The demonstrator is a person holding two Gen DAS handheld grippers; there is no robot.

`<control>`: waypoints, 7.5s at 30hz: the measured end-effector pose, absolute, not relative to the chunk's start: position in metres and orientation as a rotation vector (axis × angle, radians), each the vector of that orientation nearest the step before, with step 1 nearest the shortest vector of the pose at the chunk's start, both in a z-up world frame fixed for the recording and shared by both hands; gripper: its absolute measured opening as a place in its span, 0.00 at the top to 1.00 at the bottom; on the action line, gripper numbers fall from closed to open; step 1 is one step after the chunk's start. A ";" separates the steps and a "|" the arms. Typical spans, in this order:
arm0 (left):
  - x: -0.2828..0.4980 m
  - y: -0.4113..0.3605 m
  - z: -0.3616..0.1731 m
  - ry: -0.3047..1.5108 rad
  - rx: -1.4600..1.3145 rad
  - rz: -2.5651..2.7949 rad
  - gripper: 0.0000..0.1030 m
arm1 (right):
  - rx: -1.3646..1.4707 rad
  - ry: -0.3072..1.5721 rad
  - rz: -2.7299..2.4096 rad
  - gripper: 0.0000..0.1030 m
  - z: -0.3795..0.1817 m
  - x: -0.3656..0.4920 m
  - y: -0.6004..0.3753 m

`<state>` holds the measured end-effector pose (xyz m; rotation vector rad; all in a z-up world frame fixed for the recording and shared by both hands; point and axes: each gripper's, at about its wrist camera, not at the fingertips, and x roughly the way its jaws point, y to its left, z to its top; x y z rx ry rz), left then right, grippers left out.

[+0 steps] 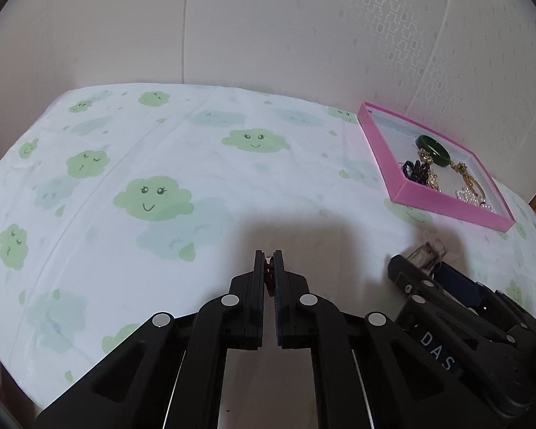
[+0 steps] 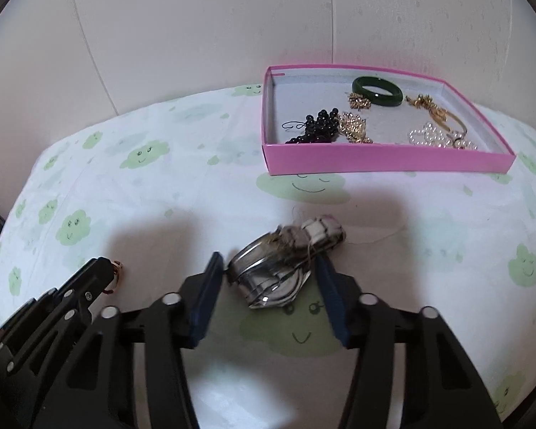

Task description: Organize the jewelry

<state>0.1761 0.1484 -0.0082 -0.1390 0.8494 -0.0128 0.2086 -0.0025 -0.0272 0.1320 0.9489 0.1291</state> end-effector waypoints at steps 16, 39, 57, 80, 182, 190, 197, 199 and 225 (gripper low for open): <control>0.163 0.091 -0.010 0.886 -0.072 -0.202 0.97 | 0.091 0.922 0.102 0.56 -0.029 0.172 -0.070; 0.139 -0.007 -0.005 0.849 -0.049 -0.340 0.97 | 0.133 0.868 0.095 0.64 -0.029 0.149 -0.179; 0.146 -0.044 0.002 0.794 -0.023 -0.230 0.97 | 0.069 0.845 0.095 0.66 -0.026 0.151 -0.200; 0.159 -0.058 -0.003 0.791 -0.012 -0.217 0.97 | 0.109 0.824 0.119 0.67 -0.017 0.164 -0.220; 0.256 -0.004 0.015 0.786 -0.085 0.043 0.50 | 0.052 0.812 0.158 0.19 0.010 0.301 -0.188; 0.218 -0.004 0.021 0.765 -0.088 0.020 0.50 | 0.048 0.809 0.119 0.14 0.010 0.261 -0.204; 0.172 -0.022 0.030 0.709 -0.084 -0.018 0.32 | 0.048 0.809 0.090 0.11 0.007 0.224 -0.218; 0.161 -0.025 0.027 0.710 -0.084 -0.027 0.32 | 0.050 0.811 0.078 0.11 0.006 0.215 -0.223; 0.084 -0.031 0.013 0.704 -0.064 0.000 0.19 | -0.007 0.779 0.045 0.02 0.003 0.144 -0.229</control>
